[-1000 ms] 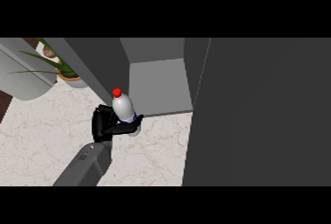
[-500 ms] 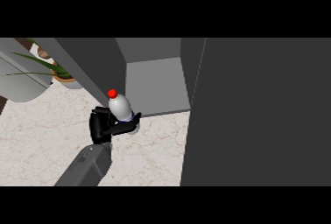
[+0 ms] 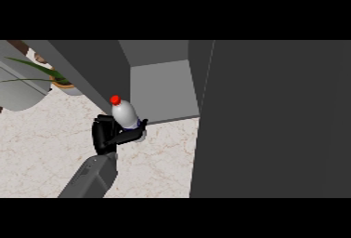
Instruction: Pick up the bottled water, place it into the cabinet and close the cabinet
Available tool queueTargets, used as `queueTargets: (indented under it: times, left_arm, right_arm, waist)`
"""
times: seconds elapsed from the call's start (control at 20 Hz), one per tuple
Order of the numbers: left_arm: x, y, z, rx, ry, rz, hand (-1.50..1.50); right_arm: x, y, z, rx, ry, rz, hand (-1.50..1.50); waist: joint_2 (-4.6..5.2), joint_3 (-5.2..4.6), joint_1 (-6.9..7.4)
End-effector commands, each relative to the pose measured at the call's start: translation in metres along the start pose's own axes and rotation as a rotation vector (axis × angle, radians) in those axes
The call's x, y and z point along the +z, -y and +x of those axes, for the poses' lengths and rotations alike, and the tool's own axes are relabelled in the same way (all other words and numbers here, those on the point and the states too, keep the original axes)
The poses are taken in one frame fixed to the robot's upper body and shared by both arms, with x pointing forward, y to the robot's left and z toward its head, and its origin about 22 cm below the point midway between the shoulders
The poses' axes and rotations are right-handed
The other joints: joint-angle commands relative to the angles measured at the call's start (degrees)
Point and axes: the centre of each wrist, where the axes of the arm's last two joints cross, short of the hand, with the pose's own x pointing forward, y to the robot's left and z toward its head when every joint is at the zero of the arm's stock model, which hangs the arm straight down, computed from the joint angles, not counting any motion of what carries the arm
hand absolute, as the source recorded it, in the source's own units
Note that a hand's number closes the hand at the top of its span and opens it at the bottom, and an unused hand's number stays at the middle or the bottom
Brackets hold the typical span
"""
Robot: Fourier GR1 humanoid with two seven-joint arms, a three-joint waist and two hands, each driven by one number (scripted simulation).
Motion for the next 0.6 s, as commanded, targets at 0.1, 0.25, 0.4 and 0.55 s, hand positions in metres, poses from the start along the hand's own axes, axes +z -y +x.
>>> queueTargets:
  times: [0.1, 0.25, 0.4, 0.55]
  left_arm:
    - [-0.041, 0.076, 0.066, 0.104, 0.047, -0.141, -1.50]
    - [-0.039, 0.071, 0.062, 0.096, 0.075, -0.115, -1.50]
    - [-0.037, 0.074, 0.066, 0.099, 0.079, -0.097, -1.50]
    - [-0.039, 0.065, 0.063, 0.104, 0.072, -0.093, -1.50]
  right_arm:
    - [-0.004, 0.004, -0.001, -0.014, 0.007, 0.015, -1.50]
    - [-0.005, 0.002, 0.000, -0.016, 0.014, 0.030, -1.50]
    - [-0.005, 0.005, -0.003, -0.028, 0.007, 0.024, -1.50]
    - [-0.006, 0.006, -0.003, -0.025, 0.021, 0.030, -1.50]
  waist:
    - [1.64, -1.30, -3.15]
    - [1.72, -1.40, -3.93]
    - [1.50, -1.32, -4.11]
    - [1.65, -1.32, -4.30]
